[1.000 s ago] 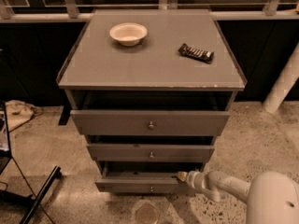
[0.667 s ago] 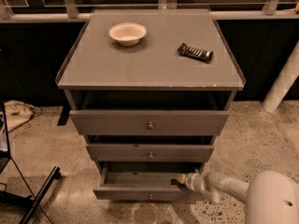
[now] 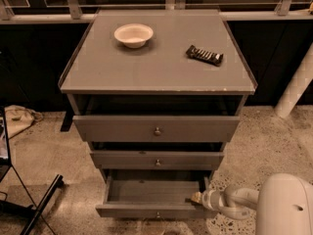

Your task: Open bottom drawer

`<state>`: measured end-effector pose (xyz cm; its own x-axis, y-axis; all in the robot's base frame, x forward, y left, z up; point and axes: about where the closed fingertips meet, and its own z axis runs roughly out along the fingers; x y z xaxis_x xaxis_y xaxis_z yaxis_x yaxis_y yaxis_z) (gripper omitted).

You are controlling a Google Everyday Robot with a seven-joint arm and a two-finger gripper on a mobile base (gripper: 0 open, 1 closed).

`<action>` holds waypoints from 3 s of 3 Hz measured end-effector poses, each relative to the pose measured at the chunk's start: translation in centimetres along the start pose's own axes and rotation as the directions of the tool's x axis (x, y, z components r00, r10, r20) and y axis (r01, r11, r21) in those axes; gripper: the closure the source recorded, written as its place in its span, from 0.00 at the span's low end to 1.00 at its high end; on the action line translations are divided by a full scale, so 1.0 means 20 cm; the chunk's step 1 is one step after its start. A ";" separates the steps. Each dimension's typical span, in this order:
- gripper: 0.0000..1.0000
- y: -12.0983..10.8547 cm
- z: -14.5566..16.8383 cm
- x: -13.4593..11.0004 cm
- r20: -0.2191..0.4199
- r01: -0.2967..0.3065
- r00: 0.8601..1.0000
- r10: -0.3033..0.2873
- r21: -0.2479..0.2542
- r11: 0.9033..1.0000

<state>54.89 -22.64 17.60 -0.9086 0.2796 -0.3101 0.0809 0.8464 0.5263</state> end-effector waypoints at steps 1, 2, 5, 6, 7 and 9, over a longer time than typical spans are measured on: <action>1.00 0.04 0.03 -0.03 -0.026 0.064 0.998 -0.064 0.013 0.998; 1.00 0.10 0.12 -0.04 -0.099 0.178 0.979 -0.178 -0.010 0.984; 1.00 0.17 0.22 0.25 -0.293 0.237 0.911 -0.290 -0.204 0.950; 1.00 0.16 0.18 0.38 -0.275 0.165 0.932 -0.236 -0.258 0.952; 1.00 0.14 0.15 0.40 -0.266 0.146 0.939 -0.218 -0.266 0.953; 1.00 0.25 -0.04 0.35 -0.203 0.172 0.947 -0.251 -0.338 0.925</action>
Offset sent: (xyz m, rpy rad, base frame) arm 0.0363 0.0536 -0.0107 -0.0737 0.0154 0.4099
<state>48.69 -16.76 18.78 -0.9636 -0.0395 -0.2645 -0.2203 0.6778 0.7015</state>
